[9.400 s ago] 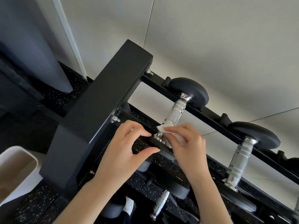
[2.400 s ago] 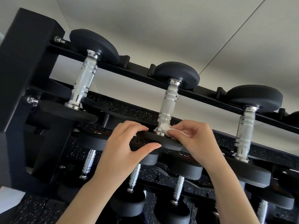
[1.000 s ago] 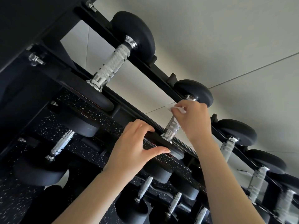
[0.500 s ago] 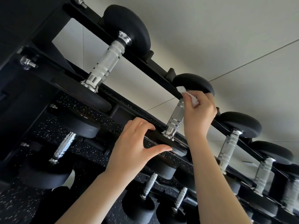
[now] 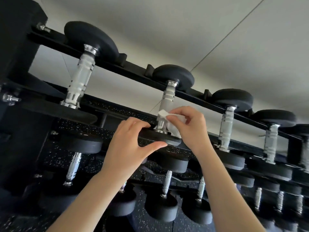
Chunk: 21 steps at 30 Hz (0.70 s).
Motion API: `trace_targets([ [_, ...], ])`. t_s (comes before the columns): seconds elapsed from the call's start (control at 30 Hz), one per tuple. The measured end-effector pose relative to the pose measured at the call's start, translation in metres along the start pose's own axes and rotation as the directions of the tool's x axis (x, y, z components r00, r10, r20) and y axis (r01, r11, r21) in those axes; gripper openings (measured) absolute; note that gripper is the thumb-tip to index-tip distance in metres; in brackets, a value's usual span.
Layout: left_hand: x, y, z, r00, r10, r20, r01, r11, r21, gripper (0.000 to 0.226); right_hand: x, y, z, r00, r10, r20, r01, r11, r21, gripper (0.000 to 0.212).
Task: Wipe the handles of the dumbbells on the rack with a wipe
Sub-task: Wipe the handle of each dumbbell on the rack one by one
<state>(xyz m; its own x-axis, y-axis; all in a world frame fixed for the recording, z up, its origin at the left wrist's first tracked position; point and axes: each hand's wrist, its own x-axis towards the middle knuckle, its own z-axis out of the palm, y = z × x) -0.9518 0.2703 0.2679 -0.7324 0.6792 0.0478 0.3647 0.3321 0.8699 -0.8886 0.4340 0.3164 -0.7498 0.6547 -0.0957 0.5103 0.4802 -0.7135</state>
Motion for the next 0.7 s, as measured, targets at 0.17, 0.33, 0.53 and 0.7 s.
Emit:
trace_targets([
  [0.17, 0.007, 0.03, 0.011, 0.984, 0.174, 0.025, -0.175, 0.977, 0.119, 0.061, -0.032, 0.012, -0.04, 0.989, 0.064, -0.137, -0.036, 0.981, 0.192, 0.015],
  [0.33, 0.01, 0.071, 0.058, 0.938, 0.331, 0.104, -0.347, 0.913, 0.216, 0.056, -0.052, 0.054, -0.099, 0.929, 0.148, -0.34, -0.06, 0.965, 0.257, 0.006],
  [0.53, -0.001, 0.102, 0.135, 0.938, 0.292, 0.186, -0.332, 0.911, 0.245, 0.055, -0.044, 0.122, -0.15, 0.874, 0.193, -0.445, -0.085, 0.964, 0.25, 0.005],
  [0.7, -0.01, 0.116, 0.173, 0.953, 0.24, 0.183, -0.284, 0.92, 0.271, 0.052, -0.007, 0.153, -0.153, 0.903, 0.122, -0.411, -0.025, 0.972, 0.233, 0.004],
])
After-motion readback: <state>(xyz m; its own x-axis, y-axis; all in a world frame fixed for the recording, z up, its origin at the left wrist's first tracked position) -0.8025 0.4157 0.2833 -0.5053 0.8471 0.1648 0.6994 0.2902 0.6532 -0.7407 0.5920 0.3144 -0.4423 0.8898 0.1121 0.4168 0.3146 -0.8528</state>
